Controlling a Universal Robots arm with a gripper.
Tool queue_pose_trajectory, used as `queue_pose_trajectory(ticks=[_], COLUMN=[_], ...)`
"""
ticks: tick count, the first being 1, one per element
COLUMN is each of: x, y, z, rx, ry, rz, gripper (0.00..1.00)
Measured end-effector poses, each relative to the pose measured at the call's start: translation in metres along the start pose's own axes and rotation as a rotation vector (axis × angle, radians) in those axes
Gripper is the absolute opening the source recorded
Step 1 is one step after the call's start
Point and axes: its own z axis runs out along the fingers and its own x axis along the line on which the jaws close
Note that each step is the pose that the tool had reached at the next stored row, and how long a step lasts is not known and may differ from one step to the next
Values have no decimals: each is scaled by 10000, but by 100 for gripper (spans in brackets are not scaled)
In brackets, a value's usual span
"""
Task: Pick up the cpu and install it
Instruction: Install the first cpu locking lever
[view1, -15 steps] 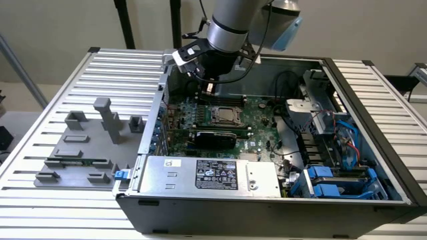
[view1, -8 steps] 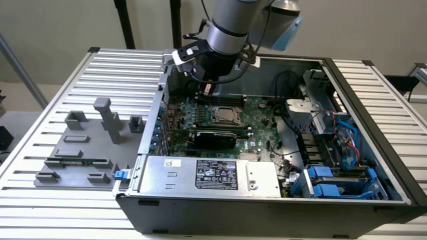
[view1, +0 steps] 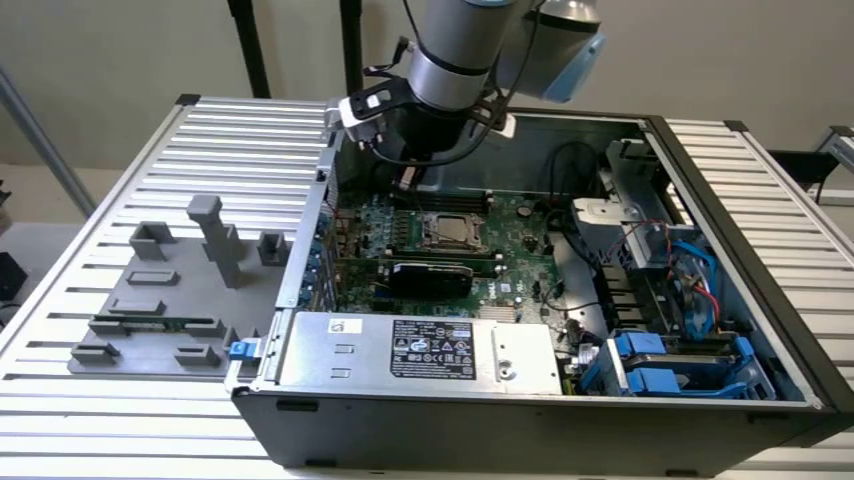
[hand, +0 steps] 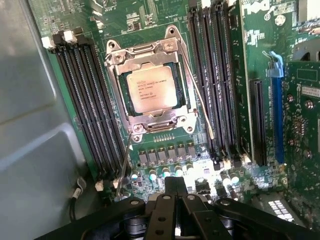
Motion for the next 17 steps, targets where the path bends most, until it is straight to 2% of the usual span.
queue_pose_trajectory(ticks=[4,8,12,13,17], x=[-6,-13,-20,-21,-26], y=[-27,-57,-85,-90,-112], z=[-8,-8,-6,-4,1], rx=[66,159,249,265,311], ry=[361,812,1213,1293,1534], rz=[194,348,460,497,637], gripper=[11,11,11,11,11])
